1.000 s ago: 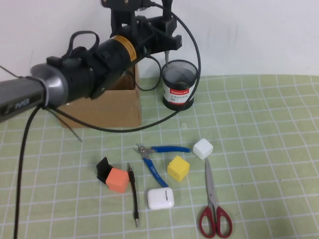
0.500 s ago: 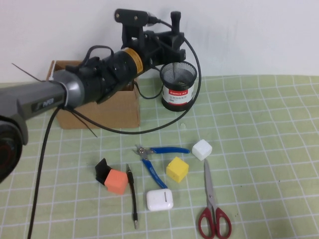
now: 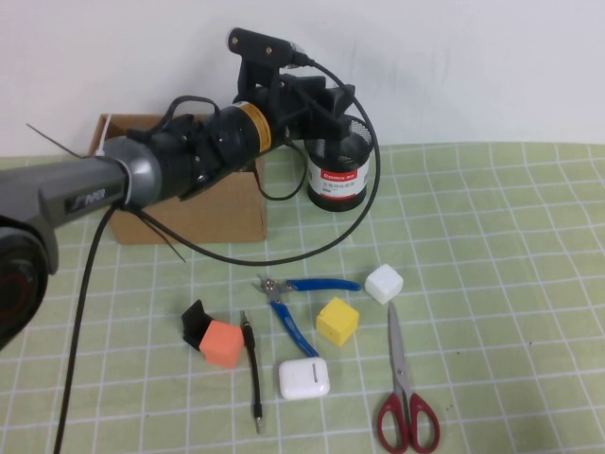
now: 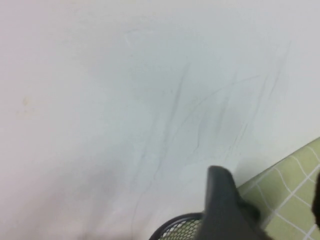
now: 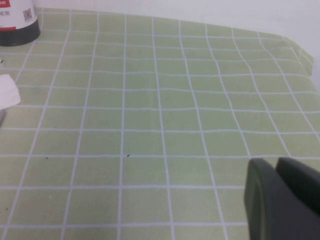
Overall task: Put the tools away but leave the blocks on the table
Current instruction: Place the picked object into the round holder
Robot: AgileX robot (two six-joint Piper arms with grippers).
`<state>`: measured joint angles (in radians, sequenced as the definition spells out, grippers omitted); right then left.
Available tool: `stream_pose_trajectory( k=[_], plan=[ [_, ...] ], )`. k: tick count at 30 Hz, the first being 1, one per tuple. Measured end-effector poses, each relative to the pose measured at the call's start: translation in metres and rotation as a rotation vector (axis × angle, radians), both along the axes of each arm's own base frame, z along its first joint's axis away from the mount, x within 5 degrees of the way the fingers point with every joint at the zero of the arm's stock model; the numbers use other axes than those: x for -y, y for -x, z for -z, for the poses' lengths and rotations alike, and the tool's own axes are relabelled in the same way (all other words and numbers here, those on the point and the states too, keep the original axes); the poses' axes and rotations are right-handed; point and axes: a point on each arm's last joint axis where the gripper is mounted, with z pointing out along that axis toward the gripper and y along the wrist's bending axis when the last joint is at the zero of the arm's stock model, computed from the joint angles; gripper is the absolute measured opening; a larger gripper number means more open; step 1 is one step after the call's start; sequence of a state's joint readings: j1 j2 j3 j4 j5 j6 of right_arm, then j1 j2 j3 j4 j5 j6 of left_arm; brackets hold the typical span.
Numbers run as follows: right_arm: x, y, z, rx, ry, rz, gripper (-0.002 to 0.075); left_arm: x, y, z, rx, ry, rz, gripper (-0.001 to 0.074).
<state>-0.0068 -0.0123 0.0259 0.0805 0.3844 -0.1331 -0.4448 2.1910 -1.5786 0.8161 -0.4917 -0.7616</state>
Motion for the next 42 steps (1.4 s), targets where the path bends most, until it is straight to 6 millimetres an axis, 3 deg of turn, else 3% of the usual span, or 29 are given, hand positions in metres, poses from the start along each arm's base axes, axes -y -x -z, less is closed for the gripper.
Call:
stream_pose_trajectory(
  k=[6,10,14,16,19,21,33,42],
  plan=[
    [0.000,0.000,0.000,0.000,0.000,0.000,-0.0011,-0.001,0.000,-0.002,-0.029,0.010,-0.021,0.0377],
    [0.000,0.000,0.000,0.000,0.000,0.000,-0.0011,-0.006,0.003,-0.021,-0.055,-0.009,-0.080,0.0365],
    [0.000,0.000,0.000,0.000,0.000,0.000,-0.0011,-0.013,0.017,-0.052,-0.109,-0.069,-0.200,0.0272],
    [0.000,0.000,0.000,0.000,0.000,0.000,-0.0011,-0.016,0.031,-0.066,-0.102,-0.115,-0.235,0.0188],
    [0.000,0.000,0.000,0.000,0.000,0.000,-0.0011,-0.020,0.052,-0.078,-0.090,-0.158,-0.245,0.0060],
    [0.000,0.000,0.000,0.000,0.000,0.000,-0.0011,-0.024,0.066,-0.083,-0.083,-0.178,-0.237,0.0027],
    [0.000,0.000,0.000,0.000,0.000,0.000,-0.0011,-0.042,0.103,-0.079,-0.121,-0.213,-0.227,-0.0001],
    [0.000,0.000,0.000,0.000,0.001,0.000,-0.0011,-0.035,0.124,-0.067,-0.136,-0.243,-0.171,-0.0001]
  ],
)
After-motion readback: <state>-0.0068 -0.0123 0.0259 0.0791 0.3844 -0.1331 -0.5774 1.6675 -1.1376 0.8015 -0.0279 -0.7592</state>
